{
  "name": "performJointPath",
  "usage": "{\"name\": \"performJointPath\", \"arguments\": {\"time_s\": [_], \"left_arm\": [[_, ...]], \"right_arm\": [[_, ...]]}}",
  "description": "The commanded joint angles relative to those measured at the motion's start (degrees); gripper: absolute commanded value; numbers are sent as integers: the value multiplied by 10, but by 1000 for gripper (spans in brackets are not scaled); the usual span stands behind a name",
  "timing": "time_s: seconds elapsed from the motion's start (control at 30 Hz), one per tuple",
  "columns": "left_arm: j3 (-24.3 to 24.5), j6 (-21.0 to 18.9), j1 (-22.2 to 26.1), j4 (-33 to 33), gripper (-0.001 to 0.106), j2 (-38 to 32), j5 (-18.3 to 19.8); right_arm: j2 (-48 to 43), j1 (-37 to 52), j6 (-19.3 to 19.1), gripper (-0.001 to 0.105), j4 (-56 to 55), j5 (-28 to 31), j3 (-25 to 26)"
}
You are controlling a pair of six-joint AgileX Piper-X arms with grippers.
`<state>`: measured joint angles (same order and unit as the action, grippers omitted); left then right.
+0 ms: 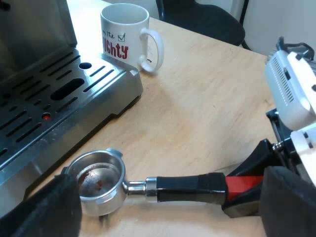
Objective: Grind coffee beans and then tamp
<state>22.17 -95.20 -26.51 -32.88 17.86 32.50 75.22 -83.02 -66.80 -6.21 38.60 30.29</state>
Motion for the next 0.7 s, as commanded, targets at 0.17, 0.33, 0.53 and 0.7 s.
{"name": "performJointPath", "arguments": {"time_s": [0.17, 0.33, 0.53, 0.7], "left_arm": [[1, 3, -2, 2, 77, -4, 7], [1, 3, -2, 2, 77, -4, 7], [1, 3, -2, 2, 77, -4, 7], [1, 3, -2, 2, 77, -4, 7]], "right_arm": [[22, 2, 2, 0, 26, 21, 2], [35, 2, 25, 0, 26, -3, 2], [37, 2, 26, 0, 25, -3, 2], [37, 2, 26, 15, 25, -3, 2]]}}
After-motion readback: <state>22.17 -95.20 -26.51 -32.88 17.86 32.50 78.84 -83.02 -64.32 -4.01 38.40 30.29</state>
